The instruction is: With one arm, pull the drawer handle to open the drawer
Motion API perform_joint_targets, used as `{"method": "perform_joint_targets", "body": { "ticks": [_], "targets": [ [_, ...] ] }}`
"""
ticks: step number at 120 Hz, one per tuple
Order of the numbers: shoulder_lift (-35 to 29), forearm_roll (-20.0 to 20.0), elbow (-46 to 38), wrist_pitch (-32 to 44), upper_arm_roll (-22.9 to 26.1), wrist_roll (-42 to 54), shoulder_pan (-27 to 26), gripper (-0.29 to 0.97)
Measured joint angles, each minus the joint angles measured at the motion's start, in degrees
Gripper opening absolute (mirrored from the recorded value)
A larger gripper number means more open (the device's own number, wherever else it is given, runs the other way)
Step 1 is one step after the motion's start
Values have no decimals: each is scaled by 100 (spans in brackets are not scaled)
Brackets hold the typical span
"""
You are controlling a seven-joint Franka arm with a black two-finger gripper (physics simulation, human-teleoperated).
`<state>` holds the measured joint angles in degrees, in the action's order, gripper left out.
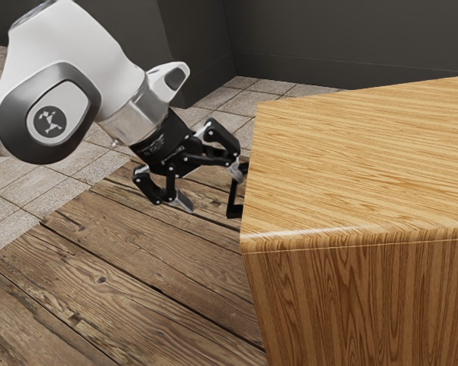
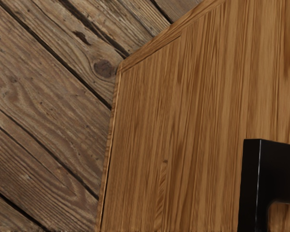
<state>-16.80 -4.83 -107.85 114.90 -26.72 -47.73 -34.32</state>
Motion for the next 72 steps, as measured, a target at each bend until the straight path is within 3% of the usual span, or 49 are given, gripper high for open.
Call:
{"method": "perform_joint_targets", "body": {
  "ticks": [72],
  "targets": [
    [-730, 5, -704, -34, -29, 178, 147, 68]
  ]
}}
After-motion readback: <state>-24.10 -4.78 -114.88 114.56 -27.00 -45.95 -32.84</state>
